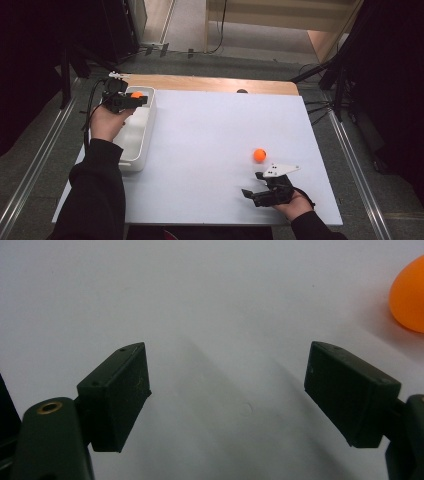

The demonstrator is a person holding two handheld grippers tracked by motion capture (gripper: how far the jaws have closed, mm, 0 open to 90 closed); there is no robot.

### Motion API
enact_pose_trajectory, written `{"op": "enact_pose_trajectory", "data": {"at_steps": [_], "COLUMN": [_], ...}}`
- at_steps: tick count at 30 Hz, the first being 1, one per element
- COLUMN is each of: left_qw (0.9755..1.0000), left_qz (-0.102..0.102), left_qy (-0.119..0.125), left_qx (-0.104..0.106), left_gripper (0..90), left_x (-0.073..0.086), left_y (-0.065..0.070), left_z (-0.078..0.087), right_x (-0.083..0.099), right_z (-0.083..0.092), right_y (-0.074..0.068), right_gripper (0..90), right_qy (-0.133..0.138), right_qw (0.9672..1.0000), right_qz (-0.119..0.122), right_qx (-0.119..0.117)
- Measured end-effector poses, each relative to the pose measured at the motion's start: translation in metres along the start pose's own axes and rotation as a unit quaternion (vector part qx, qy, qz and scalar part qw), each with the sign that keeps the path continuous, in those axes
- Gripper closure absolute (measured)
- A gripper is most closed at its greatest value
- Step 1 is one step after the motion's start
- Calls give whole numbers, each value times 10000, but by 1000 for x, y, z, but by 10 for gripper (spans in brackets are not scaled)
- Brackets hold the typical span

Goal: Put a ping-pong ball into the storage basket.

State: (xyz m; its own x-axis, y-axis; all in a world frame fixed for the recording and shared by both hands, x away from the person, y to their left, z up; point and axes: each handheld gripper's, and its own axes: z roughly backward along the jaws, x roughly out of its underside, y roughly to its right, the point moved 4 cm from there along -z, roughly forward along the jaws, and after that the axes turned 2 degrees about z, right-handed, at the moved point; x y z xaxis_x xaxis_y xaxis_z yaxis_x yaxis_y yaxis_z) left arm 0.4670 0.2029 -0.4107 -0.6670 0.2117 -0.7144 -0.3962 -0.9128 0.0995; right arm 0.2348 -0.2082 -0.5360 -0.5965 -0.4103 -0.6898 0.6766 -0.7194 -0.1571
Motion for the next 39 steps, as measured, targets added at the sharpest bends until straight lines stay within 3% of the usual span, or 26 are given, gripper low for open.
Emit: {"op": "enact_pose_trajectory", "data": {"at_steps": [26,39], "left_qw": [9997,9989], "left_qz": [42,193], "left_qy": [-206,-395], "left_qx": [-115,-157], "left_gripper": [505,504], "left_x": [10,17], "left_y": [-8,-12], "left_z": [-16,-26], "right_x": [0,0], "right_z": [0,0], "right_y": [0,0], "right_gripper": [168,168], "right_qy": [-14,-30], "right_qw": [10000,10000], "right_qz": [4,25], "right_qx": [12,7]}}
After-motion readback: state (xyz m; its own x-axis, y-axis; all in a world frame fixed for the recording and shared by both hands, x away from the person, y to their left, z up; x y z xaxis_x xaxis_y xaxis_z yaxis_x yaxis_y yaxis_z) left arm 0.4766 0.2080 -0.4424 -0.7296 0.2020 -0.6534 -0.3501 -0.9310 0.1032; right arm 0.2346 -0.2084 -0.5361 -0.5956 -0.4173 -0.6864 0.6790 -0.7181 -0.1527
